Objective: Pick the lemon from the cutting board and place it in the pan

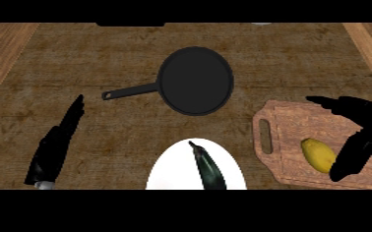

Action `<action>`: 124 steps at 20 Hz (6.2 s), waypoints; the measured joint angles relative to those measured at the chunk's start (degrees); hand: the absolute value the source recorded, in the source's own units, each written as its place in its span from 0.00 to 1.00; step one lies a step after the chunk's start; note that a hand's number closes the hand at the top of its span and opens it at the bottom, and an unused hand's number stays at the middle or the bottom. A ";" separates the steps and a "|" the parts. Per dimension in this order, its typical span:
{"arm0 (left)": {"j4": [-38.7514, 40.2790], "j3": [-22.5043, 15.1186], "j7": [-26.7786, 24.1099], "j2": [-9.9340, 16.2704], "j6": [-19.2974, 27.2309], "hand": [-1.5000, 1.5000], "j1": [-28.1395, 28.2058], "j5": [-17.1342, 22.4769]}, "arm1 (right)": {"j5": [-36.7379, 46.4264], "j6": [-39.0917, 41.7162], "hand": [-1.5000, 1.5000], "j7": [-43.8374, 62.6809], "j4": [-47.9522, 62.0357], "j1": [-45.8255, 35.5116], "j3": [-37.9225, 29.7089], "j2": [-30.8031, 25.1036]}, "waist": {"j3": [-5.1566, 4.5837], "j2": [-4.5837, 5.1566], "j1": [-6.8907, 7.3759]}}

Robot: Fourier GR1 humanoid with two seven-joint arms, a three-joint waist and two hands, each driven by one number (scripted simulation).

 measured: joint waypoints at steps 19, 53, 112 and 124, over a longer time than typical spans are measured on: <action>0.45 4.10 -1.02 -1.78 -3.97 0.50 0.64 -1.16 | 10.25 2.72 0.00 -1.19 4.67 3.89 2.22 4.59 | 0.03 -0.01 -0.23; 1.57 9.16 -0.48 -5.61 -7.21 0.50 0.40 -5.65 | 35.70 -17.86 1.00 5.23 3.46 13.75 -7.69 28.04 | -1.02 -1.65 -2.83; 1.99 3.94 -0.57 -8.74 -8.81 0.50 -4.61 -8.22 | 69.64 -86.91 0.00 2.30 45.00 -28.97 -25.34 45.32 | 0.18 1.78 5.79; 1.55 6.70 -0.69 -7.44 -8.70 0.50 -1.46 -7.24 | 77.61 -109.98 0.00 8.37 47.11 -23.18 -26.83 45.36 | -0.03 -0.15 1.81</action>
